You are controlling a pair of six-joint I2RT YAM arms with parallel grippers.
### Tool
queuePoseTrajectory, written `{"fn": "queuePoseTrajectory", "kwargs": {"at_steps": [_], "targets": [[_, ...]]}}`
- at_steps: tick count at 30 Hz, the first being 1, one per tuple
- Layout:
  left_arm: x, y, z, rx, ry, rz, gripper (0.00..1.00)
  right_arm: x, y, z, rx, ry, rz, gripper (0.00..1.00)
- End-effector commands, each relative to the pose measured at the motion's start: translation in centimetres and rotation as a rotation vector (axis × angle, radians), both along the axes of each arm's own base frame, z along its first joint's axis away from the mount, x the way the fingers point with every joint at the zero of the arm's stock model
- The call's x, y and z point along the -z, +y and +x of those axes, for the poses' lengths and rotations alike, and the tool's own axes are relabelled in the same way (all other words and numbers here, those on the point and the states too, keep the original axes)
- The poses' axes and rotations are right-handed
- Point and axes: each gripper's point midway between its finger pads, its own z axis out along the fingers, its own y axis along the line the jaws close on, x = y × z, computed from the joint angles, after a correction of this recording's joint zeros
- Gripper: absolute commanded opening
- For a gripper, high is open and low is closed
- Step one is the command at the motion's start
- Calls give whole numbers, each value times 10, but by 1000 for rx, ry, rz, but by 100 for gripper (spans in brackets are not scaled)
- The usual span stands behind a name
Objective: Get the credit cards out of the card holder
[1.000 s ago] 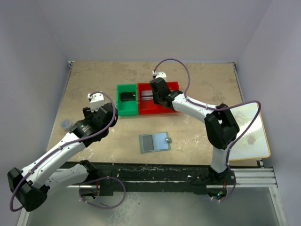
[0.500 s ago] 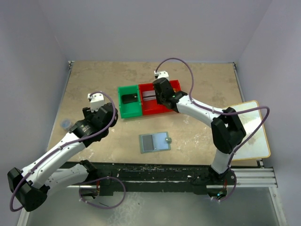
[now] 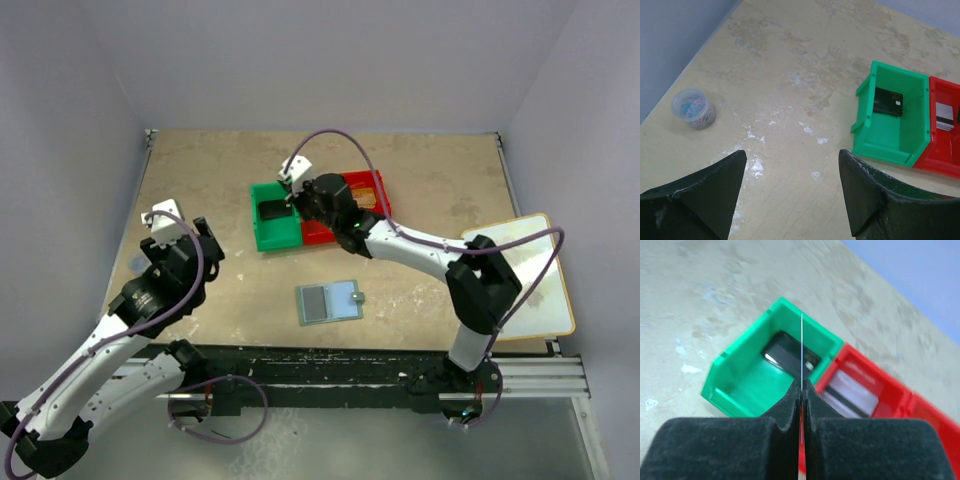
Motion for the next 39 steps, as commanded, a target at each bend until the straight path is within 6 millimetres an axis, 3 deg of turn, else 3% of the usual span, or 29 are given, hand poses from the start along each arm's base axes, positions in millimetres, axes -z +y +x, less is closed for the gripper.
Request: {"fn": "queuePoseTrajectory", "kwargs": {"at_steps": [1, 5, 19, 39], "targets": [[-13, 10, 0, -60, -44, -7, 73, -37, 50, 4, -193, -291, -92, 0], [-14, 10, -1, -63, -45, -8, 73, -22, 54, 18, -184, -375, -187, 0], [-12, 7, 2, -53, -37, -5, 73, 22, 79, 30, -334, -411, -397, 0], [-18, 13, -3, -68, -66, -26, 73, 71, 82, 57, -298, -345, -558, 0]]}}
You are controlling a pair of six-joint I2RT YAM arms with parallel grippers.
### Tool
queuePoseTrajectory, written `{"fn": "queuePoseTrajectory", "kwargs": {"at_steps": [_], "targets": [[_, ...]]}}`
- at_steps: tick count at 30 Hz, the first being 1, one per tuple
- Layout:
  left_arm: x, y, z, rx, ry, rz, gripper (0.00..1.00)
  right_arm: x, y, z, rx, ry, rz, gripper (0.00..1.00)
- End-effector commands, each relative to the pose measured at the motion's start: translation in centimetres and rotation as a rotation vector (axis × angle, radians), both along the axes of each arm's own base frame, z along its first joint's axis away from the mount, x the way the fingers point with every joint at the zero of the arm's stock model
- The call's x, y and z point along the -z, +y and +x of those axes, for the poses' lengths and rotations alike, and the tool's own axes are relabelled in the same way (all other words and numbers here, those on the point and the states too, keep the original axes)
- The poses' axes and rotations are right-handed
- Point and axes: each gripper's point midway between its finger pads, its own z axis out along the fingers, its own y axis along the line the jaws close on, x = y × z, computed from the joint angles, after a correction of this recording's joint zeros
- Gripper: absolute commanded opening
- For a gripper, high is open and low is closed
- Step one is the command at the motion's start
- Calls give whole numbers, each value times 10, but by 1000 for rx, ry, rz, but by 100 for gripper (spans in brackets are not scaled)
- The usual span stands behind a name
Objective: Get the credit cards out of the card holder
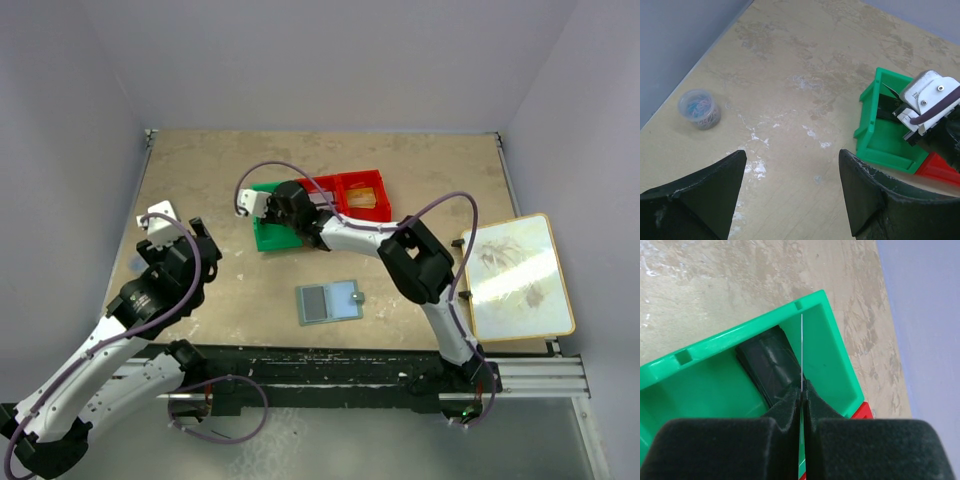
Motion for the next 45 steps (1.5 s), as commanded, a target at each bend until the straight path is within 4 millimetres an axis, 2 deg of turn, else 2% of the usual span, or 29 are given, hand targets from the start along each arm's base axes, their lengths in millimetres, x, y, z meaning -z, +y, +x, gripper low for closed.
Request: {"fn": "queuePoseTrajectory", "kwargs": {"at_steps": [1, 20, 28, 35, 38, 45], "targets": [[-13, 4, 1, -27, -37, -21, 73, -21, 4, 15, 26, -61, -18, 0], [-12, 3, 0, -20, -36, -24, 73, 12, 7, 31, 36, -59, -149, 0], [-12, 4, 0, -22, -37, -25, 73, 18, 4, 39, 57, -86, -193, 5], [-11, 2, 0, -16, -31, -24, 73, 14, 6, 38, 57, -81, -169, 20], [-10, 0, 1, -7, -26, -23, 73, 11, 6, 37, 58, -78, -155, 30], [-9, -1, 2, -1, -19, -20, 73, -2, 9, 31, 49, -58, -93, 42]]}}
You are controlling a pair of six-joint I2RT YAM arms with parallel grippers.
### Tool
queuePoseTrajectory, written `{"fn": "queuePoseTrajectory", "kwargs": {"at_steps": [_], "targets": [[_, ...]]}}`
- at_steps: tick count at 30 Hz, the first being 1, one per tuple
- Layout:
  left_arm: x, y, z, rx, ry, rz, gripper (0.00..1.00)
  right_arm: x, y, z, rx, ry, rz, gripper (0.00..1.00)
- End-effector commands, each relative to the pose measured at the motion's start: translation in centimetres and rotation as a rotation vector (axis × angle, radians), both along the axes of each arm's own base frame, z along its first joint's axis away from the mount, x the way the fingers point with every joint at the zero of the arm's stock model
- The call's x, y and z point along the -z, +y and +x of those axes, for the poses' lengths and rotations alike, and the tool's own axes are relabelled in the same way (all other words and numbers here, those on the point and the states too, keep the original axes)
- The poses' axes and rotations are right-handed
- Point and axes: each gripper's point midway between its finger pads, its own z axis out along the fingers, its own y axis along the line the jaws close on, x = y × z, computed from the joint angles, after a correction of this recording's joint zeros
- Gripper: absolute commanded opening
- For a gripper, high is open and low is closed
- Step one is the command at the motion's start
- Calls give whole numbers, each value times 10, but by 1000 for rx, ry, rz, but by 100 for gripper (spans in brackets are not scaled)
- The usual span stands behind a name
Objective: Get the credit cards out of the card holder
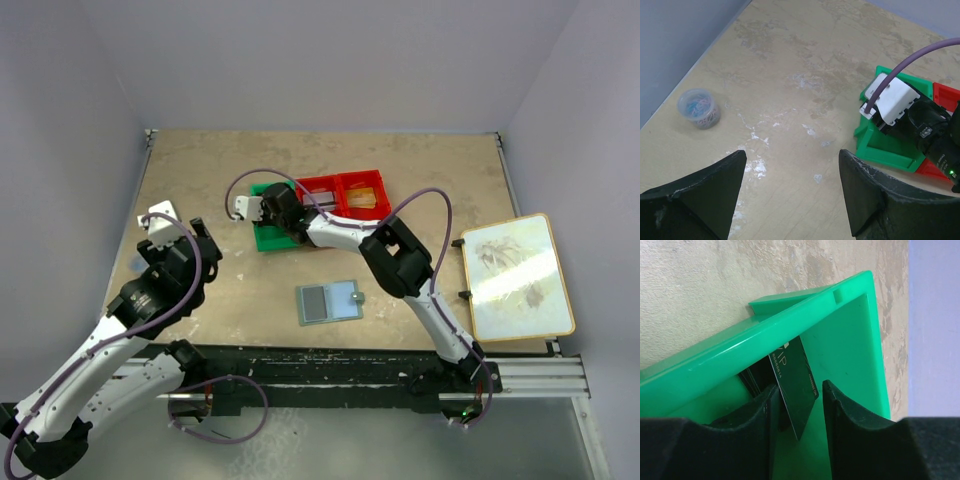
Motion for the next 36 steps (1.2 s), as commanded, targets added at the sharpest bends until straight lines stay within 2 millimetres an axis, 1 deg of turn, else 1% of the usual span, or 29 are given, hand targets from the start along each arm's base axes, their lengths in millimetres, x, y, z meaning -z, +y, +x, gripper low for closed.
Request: {"fn": "queuePoseTrajectory", "kwargs": {"at_steps": [1, 5, 8, 12, 13, 14, 15, 17, 19, 21, 22, 23, 24, 25, 27, 29, 30, 32, 34, 36], "targets": [[-9, -1, 2, -3, -22, -18, 73, -50, 10, 0, -9, -34, 121, 43], [-9, -1, 2, -2, -19, -16, 73, -69, 12, -9, -28, -11, 184, 44], [-8, -1, 2, -3, -19, -16, 73, -87, 14, -16, -39, -1, 249, 45], [-9, 0, 2, -6, -22, -16, 73, -107, 11, -22, -26, -8, 328, 46], [-9, 0, 2, -7, -21, -15, 73, -110, 9, -23, -13, -5, 348, 46], [-9, 0, 2, -9, -21, -14, 73, -120, 6, -25, -3, -9, 379, 47], [-9, 0, 2, -9, -21, -14, 73, -123, 3, -27, 6, -6, 400, 47], [-8, 1, 2, -12, -19, -11, 73, -140, -5, -33, 42, 4, 468, 47], [-8, 1, 2, -14, -19, -10, 73, -158, -18, -43, 92, 20, 563, 48], [-8, 1, 2, -14, -16, -7, 73, -176, -36, -58, 159, 50, 691, 50], [-7, 1, 3, -15, -15, -6, 73, -183, -46, -67, 202, 87, 787, 50], [-7, 1, 3, -16, -13, -4, 73, -186, -54, -77, 235, 128, 851, 50], [-7, 0, 3, -15, -13, -4, 73, -181, -65, -89, 281, 194, 907, 52], [-6, 0, 3, -14, -11, -1, 73, -179, -72, -100, 320, 254, 959, 53], [-5, -2, 5, -10, -4, 3, 73, -174, -83, -121, 422, 409, 1053, 56], [-4, -3, 6, -8, 2, 7, 73, -155, -89, -141, 503, 550, 1047, 57], [-2, -4, 7, -4, 9, 10, 72, -145, -93, -147, 549, 592, 1032, 57], [0, -6, 8, 0, 20, 18, 73, -125, -103, -158, 634, 641, 1013, 57], [0, -7, 9, 1, 23, 22, 73, -107, -104, -174, 665, 725, 1010, 59], [1, -7, 10, -2, 27, 28, 73, -95, -105, -187, 712, 741, 989, 61]]}}
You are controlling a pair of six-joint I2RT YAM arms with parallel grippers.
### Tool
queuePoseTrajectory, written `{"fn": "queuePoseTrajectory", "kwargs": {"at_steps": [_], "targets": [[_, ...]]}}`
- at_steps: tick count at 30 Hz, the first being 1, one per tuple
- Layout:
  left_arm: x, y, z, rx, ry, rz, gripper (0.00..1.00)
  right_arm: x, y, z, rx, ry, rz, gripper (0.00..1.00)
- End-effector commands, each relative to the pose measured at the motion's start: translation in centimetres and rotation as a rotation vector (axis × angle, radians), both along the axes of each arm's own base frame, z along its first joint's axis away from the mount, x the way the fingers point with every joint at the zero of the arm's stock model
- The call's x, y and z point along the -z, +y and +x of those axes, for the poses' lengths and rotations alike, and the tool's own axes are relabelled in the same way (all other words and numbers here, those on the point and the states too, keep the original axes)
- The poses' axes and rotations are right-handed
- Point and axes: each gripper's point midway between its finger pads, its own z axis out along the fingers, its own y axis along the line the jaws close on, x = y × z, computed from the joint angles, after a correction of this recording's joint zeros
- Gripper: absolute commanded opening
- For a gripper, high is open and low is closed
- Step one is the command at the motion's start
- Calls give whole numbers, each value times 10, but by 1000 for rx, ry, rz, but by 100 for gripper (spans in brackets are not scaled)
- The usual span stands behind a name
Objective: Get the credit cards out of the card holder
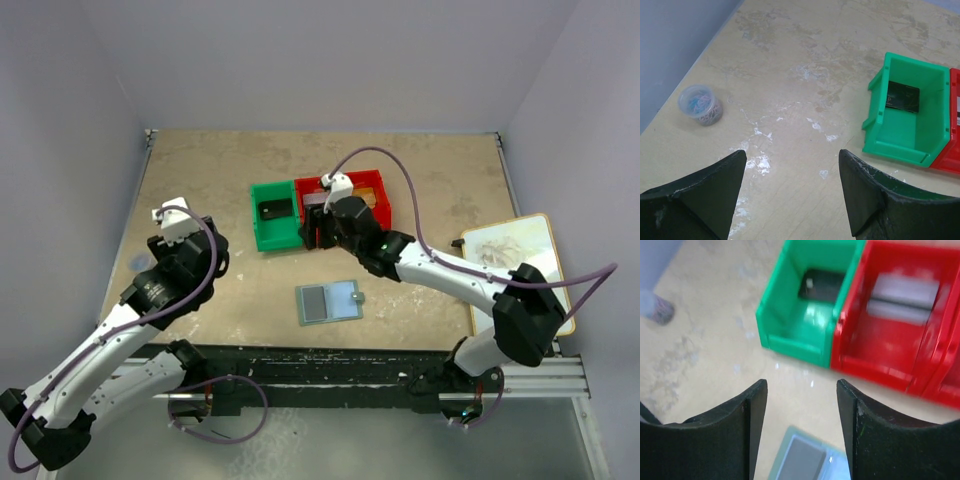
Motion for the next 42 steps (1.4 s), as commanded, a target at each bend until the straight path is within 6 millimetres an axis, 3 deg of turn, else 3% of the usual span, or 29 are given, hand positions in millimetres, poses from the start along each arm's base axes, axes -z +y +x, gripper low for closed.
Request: {"fn": "queuePoseTrajectory", "kwargs": {"at_steps": [1, 4, 9, 16, 27, 38, 42], "targets": [[-10, -1, 5, -9, -25, -7, 73, 58, -11, -41, 108, 256, -22, 62], [-10, 1, 4, -19, -25, -2, 73, 77, -17, -56, 186, 302, -79, 66], [-10, 3, 5, -29, -26, 7, 73, 98, -2, -83, 206, 356, -100, 71], [-9, 4, 5, -37, -21, 13, 73, 144, -3, -106, 327, 436, -229, 74], [-7, 2, 6, -32, -12, 18, 73, 164, -1, -115, 303, 468, -260, 68], [-7, 1, 6, -29, -10, 17, 73, 179, -16, -114, 387, 484, -355, 66], [-6, 1, 6, -26, -5, 20, 73, 182, -9, -118, 340, 507, -317, 63]]}}
